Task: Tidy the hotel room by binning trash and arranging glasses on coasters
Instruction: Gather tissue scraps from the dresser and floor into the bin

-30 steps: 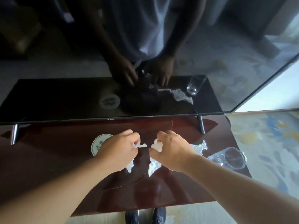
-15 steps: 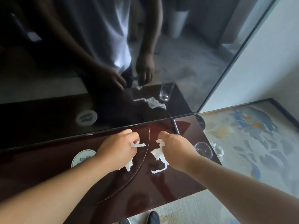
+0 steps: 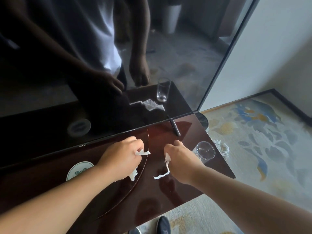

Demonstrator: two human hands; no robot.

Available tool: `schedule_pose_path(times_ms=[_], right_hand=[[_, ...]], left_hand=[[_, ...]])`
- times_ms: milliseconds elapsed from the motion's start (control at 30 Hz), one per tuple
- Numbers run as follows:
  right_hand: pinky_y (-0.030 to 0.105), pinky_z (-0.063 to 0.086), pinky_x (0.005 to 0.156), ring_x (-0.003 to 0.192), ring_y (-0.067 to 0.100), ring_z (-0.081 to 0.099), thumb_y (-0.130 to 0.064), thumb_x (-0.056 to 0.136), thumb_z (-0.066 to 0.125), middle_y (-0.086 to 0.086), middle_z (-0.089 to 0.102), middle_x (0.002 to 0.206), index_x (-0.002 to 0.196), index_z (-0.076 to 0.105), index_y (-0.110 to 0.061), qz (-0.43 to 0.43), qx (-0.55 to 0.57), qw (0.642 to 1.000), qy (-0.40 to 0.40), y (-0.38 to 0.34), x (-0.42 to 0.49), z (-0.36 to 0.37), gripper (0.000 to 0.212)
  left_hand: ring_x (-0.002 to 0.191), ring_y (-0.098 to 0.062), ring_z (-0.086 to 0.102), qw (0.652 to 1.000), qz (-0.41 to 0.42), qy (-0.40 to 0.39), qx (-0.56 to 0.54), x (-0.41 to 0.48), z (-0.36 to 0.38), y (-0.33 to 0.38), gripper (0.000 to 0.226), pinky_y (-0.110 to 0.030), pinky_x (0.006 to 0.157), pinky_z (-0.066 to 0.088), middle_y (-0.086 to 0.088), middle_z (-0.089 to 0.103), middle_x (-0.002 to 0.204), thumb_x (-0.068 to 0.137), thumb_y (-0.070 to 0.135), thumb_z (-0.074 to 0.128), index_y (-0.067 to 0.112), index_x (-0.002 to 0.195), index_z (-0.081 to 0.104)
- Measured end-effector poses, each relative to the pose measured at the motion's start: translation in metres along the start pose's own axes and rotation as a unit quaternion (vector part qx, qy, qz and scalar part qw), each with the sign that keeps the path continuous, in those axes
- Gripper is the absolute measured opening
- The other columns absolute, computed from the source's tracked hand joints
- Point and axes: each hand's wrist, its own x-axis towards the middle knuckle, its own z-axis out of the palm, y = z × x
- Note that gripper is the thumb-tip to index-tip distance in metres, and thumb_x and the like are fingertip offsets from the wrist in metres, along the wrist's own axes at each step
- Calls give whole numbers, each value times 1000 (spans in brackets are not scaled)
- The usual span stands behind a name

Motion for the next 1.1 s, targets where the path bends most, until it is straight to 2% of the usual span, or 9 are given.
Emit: schedule_pose_path(times_ms=[100,300,500,600,667,767,900,967,1100], right_hand=[[35,46,71,92,27,52,4,81,45,4,40,105,104,52,-14,-7,-8,1000,-24,6,2,14,31],[31,35,93,119,32,35,-2,82,51,11,30,135,130,41,-16,-9,-57,996,-69,17,9,37,52],[44,39,104,140,39,6,-2,80,55,15,1,153,139,30,-16,28,-84,993,-76,29,30,53,66],[47,37,106,141,45,-4,-4,80,56,19,2,151,135,28,-13,48,-113,989,-78,36,47,60,63],[46,41,103,139,45,7,-5,78,57,18,17,145,133,30,-11,52,-138,985,-84,41,59,65,62],[41,45,96,122,37,33,-5,78,59,13,32,129,127,37,-10,58,-134,986,-84,46,67,69,55],[35,41,91,109,34,41,-8,81,62,12,38,119,112,38,-17,55,-123,988,-72,51,66,69,39],[34,41,85,105,32,44,-6,81,59,13,42,117,114,39,-13,69,-116,989,-61,51,64,68,39],[38,45,86,102,32,47,-7,83,53,13,47,112,110,42,-9,60,-96,993,-29,45,62,54,29]], left_hand=[[65,-19,52,1000,-3,-8,8,0,5,-2,9,-30,50,33,5,49,86,81,13,48,22,82,51],[62,-15,52,999,-15,-30,6,2,15,-7,9,-25,46,31,6,48,86,82,14,48,23,82,50],[60,-15,47,999,-7,-41,4,4,27,-11,10,-22,45,24,7,47,86,81,15,47,25,82,49],[60,-15,48,999,-7,-45,-2,6,32,-11,10,-22,45,25,8,47,87,80,16,48,25,82,49],[58,-14,47,999,-3,-48,-7,6,34,-11,9,-22,45,24,8,47,87,80,16,48,25,82,49],[57,-12,45,999,0,-52,-8,5,36,-13,9,-20,45,22,9,47,86,80,16,48,25,81,50],[59,-13,46,998,-11,-55,0,2,36,-17,10,-19,45,21,8,47,86,81,16,48,25,81,50],[58,-13,45,998,-12,-54,2,1,36,-17,11,-20,45,21,8,47,86,81,15,48,26,81,50],[58,-13,45,999,-9,-48,-1,-1,33,-13,10,-22,45,22,8,47,85,81,15,48,25,81,50]])
